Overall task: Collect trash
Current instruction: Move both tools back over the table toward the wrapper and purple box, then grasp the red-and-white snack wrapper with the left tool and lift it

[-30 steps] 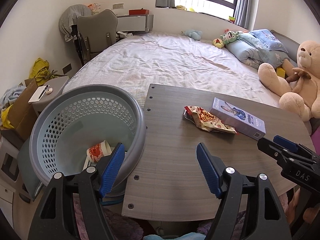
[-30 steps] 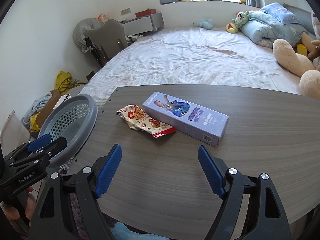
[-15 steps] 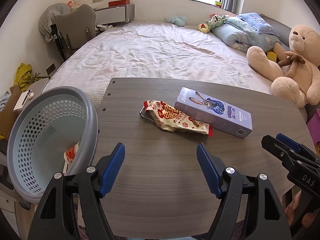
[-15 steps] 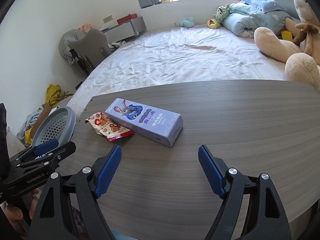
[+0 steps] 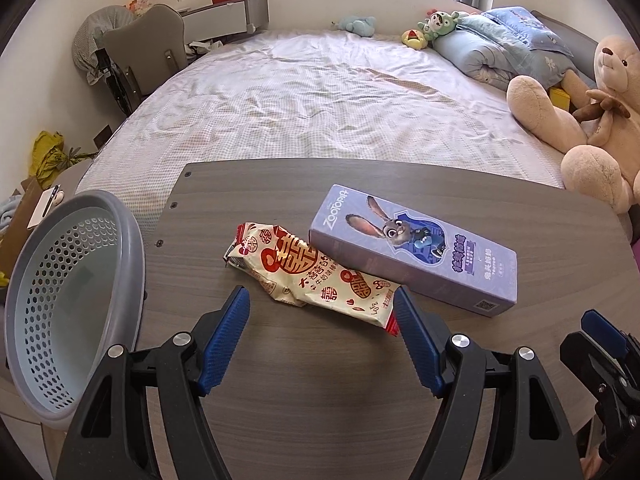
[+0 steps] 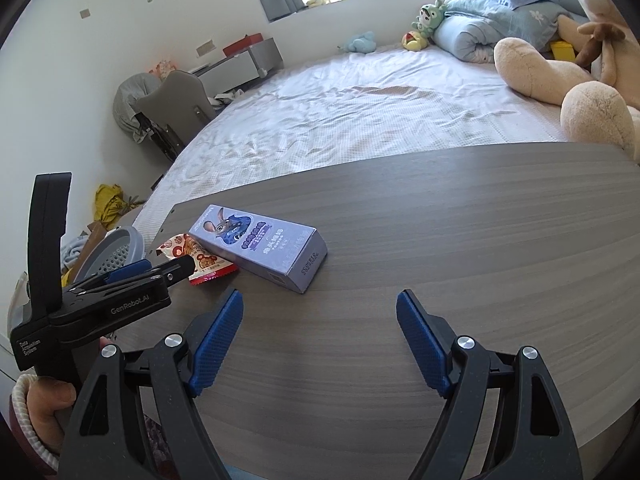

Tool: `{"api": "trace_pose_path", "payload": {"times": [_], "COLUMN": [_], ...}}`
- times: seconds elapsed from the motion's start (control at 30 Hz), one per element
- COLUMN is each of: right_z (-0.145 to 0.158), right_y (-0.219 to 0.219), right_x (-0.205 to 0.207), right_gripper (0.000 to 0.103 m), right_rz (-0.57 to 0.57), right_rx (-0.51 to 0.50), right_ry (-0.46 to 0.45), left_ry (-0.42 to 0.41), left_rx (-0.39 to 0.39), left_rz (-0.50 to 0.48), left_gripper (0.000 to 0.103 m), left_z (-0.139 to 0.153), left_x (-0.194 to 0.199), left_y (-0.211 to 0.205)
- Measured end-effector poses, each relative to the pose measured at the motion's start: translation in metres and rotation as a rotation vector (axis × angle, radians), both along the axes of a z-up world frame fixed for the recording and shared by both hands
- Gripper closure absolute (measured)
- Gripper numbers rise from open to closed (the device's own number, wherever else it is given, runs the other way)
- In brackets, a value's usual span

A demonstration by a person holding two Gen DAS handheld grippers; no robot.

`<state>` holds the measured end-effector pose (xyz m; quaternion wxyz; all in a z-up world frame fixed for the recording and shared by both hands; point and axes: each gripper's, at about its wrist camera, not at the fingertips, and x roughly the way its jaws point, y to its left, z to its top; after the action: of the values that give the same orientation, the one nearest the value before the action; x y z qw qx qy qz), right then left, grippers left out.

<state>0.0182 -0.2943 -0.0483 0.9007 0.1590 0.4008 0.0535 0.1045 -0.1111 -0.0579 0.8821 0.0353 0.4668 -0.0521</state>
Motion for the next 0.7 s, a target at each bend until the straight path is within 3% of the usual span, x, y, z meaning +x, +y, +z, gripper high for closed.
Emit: {"api": "trace_pose_path", "payload": {"times": [0.27,0.7], "right_z": [0.0,0.005], "right_y": [-0.005,0.0], "right_x": [-0.003,-0.004], "right_gripper": [0.025,0.025], "right_rz": [-0.012,-0.001], "right_rx": [0.011,0.002], "right_ry": [-0.002,-0.011], "left_ry": [0.022,0.035], "left_rx": [0.059,0.055], "left_rz": [0.027,0.052], "left_gripper": [0.032,0.032], "left_z": [-0.011,-0.014], "left_x": [0.005,-0.005], "left_y": [-0.005,0.02]}}
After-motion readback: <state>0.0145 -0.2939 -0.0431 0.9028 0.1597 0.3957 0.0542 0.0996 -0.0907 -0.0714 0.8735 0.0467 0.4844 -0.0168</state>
